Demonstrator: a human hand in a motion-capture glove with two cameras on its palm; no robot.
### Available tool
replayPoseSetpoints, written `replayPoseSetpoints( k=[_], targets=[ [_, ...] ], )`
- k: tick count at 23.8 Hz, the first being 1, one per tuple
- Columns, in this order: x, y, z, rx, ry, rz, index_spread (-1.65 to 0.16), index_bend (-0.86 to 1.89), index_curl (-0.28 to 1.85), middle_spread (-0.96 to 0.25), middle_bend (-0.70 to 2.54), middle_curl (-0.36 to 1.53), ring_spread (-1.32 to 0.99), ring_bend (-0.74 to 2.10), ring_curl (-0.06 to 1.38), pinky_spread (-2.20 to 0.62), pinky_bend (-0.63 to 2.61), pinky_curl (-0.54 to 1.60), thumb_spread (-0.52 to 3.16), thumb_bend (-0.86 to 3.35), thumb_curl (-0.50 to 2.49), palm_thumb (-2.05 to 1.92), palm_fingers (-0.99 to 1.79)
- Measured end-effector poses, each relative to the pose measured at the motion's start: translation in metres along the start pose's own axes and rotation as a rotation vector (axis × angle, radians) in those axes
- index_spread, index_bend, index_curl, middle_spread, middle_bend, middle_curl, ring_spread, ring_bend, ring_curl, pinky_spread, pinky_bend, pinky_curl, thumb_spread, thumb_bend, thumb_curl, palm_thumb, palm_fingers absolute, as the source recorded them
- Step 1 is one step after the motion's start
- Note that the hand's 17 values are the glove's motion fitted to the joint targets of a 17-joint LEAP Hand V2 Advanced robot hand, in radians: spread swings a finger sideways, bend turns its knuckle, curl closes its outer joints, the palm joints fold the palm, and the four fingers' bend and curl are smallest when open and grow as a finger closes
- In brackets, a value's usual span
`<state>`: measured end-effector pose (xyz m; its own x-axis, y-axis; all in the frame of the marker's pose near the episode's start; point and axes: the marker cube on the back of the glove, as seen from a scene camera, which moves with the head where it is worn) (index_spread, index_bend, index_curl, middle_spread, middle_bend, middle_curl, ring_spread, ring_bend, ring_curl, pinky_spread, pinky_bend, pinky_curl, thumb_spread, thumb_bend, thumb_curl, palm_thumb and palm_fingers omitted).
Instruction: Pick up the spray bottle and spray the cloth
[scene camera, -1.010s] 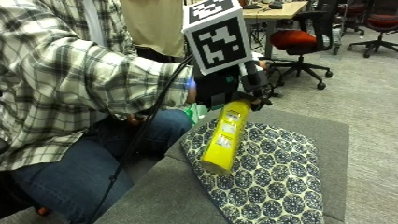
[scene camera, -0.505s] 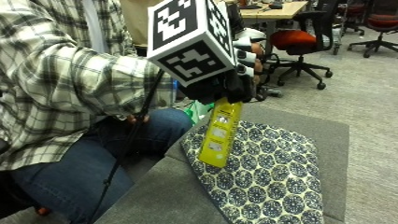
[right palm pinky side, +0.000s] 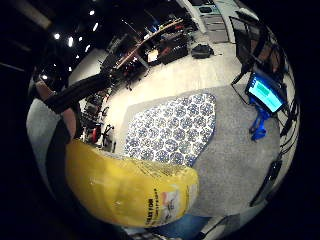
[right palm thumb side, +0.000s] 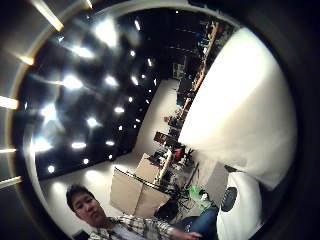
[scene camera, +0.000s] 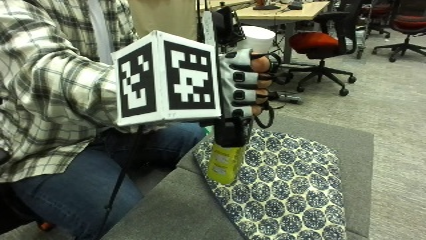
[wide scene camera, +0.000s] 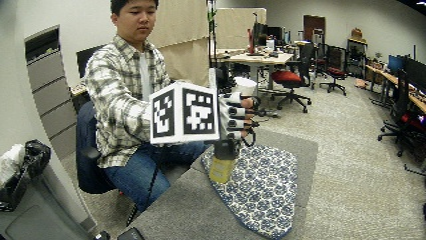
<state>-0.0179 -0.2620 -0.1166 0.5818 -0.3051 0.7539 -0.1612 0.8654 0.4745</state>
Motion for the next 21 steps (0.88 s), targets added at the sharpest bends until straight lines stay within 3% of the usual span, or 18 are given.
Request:
replayPoseSetpoints(
  k=[11, 21],
  targets=[
    [-0.009, 0.001, 0.003, 0.036, -0.081, -0.033, -0.3, 0.15, 0.49, -0.17, 0.46, 0.55, -0.23, 0.58, 0.49, -0.16, 0.56, 0.4, 0.21, -0.03, 0.76, 1.13, 1.2],
    [-0.052, 0.016, 0.08, -0.051, -0.192, -0.141, -0.3, 0.15, 0.49, -0.17, 0.46, 0.55, -0.23, 0.58, 0.49, -0.16, 0.56, 0.4, 0.21, -0.03, 0.76, 1.14, 1.2]
  ],
)
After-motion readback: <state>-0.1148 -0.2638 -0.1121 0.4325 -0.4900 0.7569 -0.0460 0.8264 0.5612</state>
